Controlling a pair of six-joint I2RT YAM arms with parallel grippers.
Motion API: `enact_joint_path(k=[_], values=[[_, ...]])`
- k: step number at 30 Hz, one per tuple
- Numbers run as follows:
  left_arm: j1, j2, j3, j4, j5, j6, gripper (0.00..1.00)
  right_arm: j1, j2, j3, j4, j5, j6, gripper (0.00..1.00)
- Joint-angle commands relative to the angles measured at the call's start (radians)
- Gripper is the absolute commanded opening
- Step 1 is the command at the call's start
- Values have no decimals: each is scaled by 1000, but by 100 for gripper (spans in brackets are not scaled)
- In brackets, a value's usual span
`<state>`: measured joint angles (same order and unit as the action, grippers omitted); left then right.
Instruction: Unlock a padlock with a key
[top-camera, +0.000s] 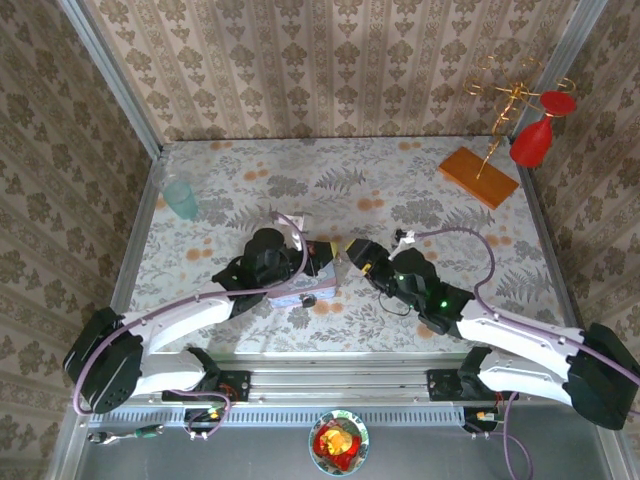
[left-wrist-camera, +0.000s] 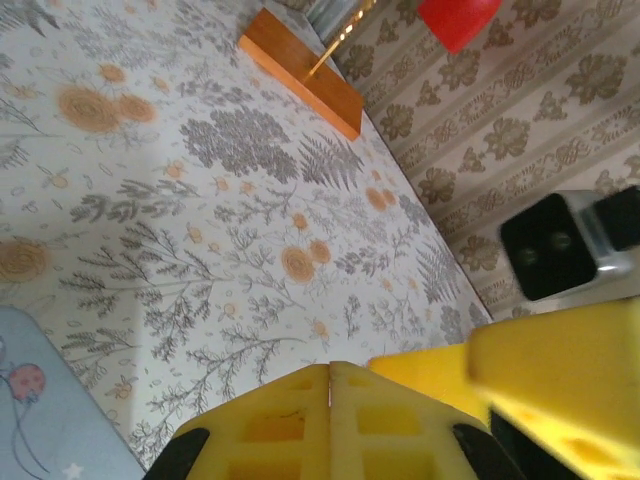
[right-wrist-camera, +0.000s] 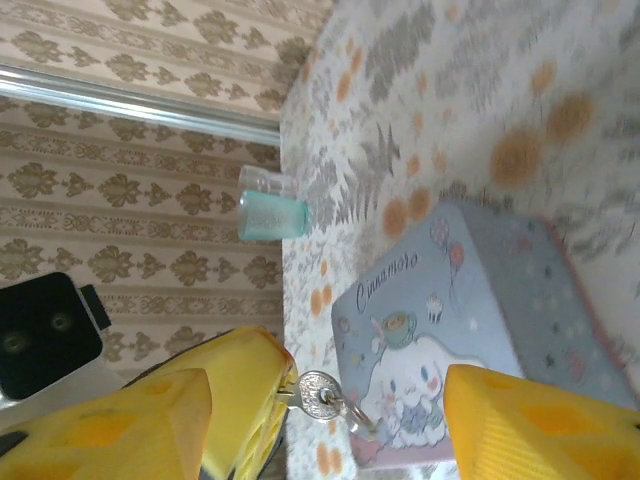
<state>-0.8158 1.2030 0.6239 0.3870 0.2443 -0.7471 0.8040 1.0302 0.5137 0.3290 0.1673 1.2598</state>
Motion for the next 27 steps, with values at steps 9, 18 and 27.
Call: enact_joint_path(k=[9,18,27], values=[[58,-24,34,102,155,-122,0,-136,38,-120,480,-325,-292,63],[45,10,33,233,250,-164,0,-136,88,-77,518,-435,-301,54],[41,13,55,221,276,-151,0,-134,131,-64,590,-500,-273,43]])
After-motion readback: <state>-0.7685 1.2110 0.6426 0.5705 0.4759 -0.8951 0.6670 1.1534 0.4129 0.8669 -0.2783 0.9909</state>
